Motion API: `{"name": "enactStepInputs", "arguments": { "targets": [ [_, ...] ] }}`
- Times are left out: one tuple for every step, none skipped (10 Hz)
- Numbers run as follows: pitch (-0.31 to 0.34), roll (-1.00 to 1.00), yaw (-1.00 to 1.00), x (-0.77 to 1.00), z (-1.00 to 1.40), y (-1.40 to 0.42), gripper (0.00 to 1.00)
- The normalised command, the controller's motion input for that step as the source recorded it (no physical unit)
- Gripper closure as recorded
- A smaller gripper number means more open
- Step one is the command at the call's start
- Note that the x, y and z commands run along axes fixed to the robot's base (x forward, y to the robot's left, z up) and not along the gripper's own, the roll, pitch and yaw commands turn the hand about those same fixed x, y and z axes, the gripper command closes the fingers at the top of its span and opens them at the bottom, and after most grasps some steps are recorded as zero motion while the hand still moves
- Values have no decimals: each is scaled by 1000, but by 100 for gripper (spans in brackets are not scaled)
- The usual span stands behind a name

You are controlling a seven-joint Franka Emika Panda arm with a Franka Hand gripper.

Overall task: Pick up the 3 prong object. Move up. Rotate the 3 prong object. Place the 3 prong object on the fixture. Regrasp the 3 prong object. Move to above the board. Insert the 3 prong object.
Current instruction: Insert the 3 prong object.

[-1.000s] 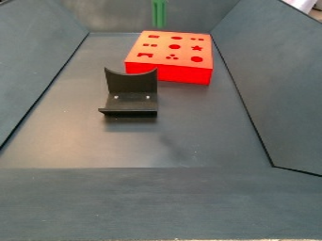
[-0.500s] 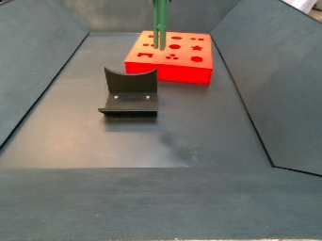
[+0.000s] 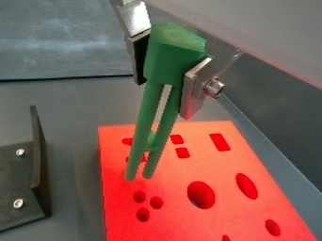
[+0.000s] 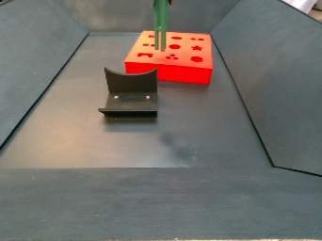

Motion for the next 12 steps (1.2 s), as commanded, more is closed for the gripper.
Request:
{"name": "enactStepInputs", "arguments": {
  "targets": [
    [-91,-163,177,-114,-54,34,100],
    [-129,-340,571,-206,-323,0,100],
    [-90,-340,626,-180,-280,0,100],
    [-127,-194,329,-169,-126,0,100],
    [-91,-91,100,-103,-49,0,100],
    [-83,-76,97,-94,-60,0,100],
    [-90,-79,191,-171,-6,0,100],
    [-127,-124,317,-277,0,0,100],
    [-147,-250,617,-309,0,0,100],
    [-156,-253,709,-271,0,0,100],
    [-100,-180,571,-106,0,-60,100],
    [-27,-91,334,49,0,-40,100]
  ]
}}
